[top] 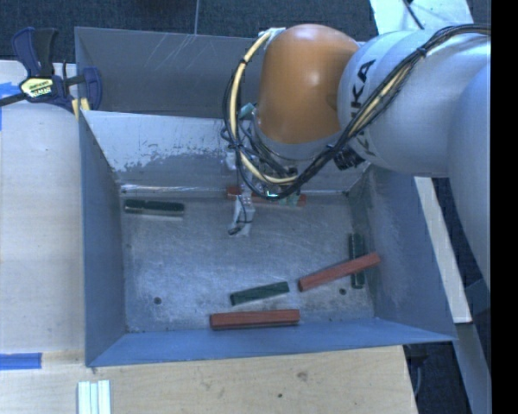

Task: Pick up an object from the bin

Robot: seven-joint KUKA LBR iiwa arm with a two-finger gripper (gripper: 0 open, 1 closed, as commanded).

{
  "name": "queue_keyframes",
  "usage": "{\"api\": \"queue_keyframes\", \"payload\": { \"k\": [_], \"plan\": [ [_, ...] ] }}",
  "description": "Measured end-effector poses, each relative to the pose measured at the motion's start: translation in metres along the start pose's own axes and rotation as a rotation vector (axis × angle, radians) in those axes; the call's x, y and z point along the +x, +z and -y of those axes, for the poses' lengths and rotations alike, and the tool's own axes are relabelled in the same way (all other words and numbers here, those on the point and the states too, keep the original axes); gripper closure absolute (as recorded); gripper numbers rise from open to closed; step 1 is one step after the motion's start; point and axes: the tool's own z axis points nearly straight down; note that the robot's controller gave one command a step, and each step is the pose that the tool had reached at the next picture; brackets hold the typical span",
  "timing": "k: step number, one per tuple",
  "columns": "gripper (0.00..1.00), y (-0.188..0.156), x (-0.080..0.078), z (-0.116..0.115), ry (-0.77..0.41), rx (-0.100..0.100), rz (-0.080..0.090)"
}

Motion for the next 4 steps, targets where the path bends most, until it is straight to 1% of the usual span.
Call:
{"api": "queue_keyframes", "payload": {
  "k": [1, 2, 3, 4],
  "plan": [
    [0.0, 0.039, 0.017, 0.096, -0.283, 0.003, 0.004],
    [0.0, 0.081, 0.083, 0.169, -0.376, 0.004, -0.001],
    [0.0, 0.106, 0.076, 0.224, -0.365, 0.002, 0.009],
    [1.0, 0.104, 0.075, 0.222, -0.368, 0.002, 0.012]
  ]
}}
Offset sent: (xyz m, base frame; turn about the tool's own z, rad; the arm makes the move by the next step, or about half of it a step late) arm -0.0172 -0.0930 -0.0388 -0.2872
